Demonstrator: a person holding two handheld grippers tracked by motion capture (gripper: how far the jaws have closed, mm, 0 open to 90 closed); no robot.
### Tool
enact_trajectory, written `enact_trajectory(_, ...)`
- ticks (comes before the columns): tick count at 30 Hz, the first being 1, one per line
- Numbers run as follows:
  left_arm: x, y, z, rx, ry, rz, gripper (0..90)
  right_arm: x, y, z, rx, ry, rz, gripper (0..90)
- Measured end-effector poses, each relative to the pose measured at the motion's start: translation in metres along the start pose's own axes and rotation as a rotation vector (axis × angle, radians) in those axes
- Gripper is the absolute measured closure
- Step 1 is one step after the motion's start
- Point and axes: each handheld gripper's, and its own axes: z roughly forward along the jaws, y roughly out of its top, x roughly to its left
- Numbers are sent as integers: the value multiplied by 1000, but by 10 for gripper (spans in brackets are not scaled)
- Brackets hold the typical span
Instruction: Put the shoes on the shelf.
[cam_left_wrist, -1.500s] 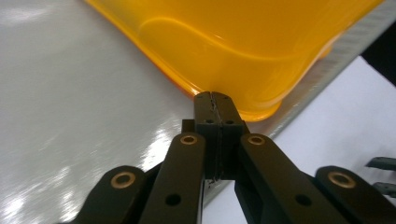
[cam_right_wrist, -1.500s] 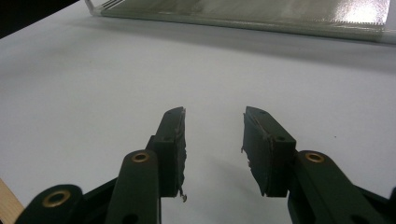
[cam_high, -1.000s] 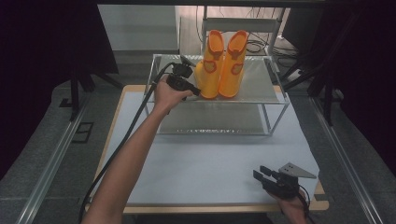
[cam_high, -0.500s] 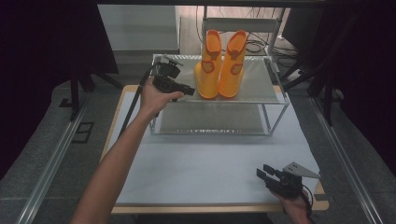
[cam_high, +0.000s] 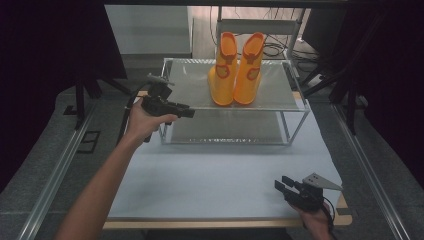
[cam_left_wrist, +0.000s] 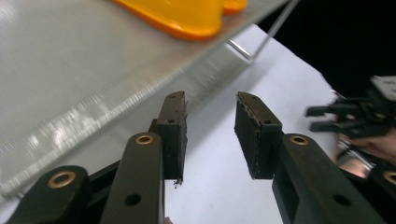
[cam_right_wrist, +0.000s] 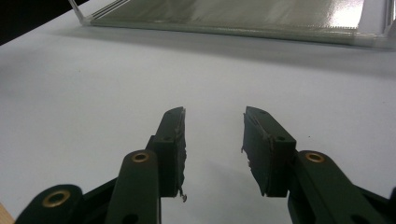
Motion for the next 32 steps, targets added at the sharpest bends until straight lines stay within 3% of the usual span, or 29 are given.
enact_trajectory(9, -5, -42, -7, 12, -5, 22, 616, 1, 0, 1, 5, 1, -3, 580)
enact_trajectory(16, -4, -79, -4, 32, 22, 18, 595, 1, 0, 2, 7, 3, -4, 579)
enact_trajectory(28, -4, -90, -7, 27, 30, 8, 569, 2, 2, 5, 10, 8, -9, 579)
enact_trajectory(32, -5, -92, -5, 31, 58, 14, 513, 1, 4, 5, 5, 9, -9, 576)
